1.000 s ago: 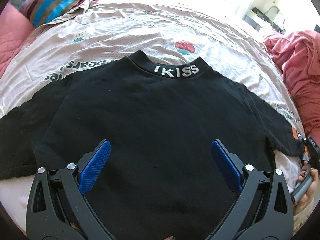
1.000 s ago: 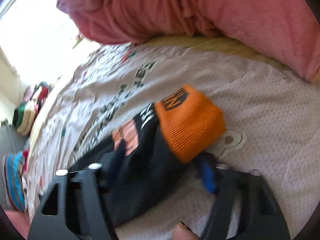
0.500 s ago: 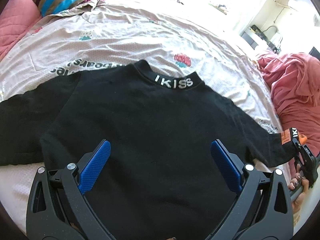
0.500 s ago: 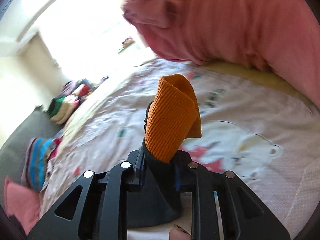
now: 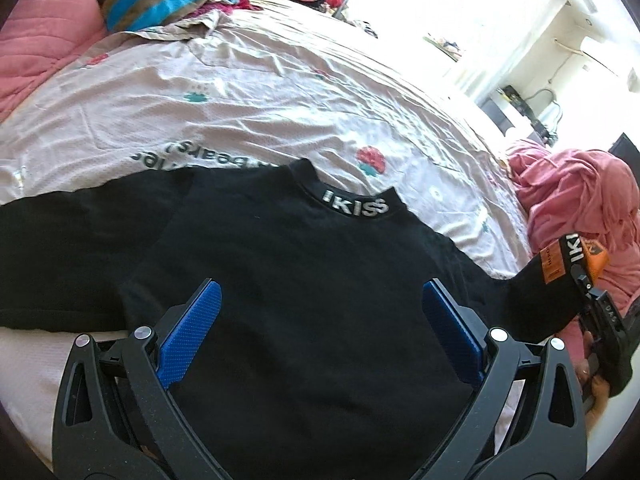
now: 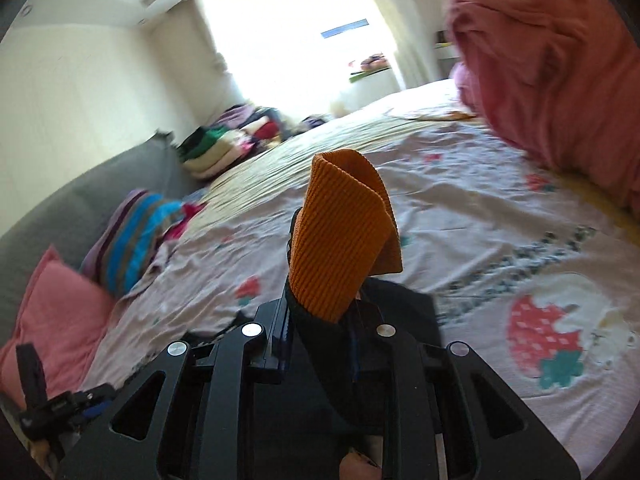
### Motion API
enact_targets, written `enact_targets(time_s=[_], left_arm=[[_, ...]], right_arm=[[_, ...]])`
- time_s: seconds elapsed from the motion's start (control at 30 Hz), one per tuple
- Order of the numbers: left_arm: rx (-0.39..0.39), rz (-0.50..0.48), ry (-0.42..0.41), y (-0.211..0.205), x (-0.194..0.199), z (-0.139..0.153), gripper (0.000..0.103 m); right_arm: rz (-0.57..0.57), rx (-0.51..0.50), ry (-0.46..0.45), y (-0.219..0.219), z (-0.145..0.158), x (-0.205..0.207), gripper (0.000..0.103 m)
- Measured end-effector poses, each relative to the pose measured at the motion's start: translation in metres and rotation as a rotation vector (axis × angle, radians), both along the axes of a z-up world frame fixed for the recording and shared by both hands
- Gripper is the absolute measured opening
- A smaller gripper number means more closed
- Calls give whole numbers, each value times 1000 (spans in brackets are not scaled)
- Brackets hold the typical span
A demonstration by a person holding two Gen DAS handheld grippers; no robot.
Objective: Fold small clothes
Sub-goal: 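Carry the held sleeve across the shirt body toward the other sleeve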
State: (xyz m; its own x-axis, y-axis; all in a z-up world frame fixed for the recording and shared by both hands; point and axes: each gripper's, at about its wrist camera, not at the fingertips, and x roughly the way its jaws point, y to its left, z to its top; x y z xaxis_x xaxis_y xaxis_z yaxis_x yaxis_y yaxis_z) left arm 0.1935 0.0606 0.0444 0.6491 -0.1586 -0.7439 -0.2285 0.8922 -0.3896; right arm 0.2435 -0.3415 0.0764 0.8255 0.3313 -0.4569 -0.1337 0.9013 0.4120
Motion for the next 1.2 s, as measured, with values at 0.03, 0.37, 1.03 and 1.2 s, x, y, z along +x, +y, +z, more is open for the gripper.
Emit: enact_targets(time_s=[0.03, 0.37, 1.03, 1.2], left_arm=[[-5, 6, -2, 3, -1, 0, 94], [-93, 42, 2, 28, -10, -12, 94], [-253, 45, 16, 46, -15, -40, 94], [-278, 35, 30, 45, -13, -48, 94]], right_arm=[[19, -8, -4, 10, 2, -1, 20], [175, -127, -1, 99, -10, -1, 20], [402, -348, 78, 217, -81, -10, 28], [476, -324, 82, 224, -82, -23, 53]])
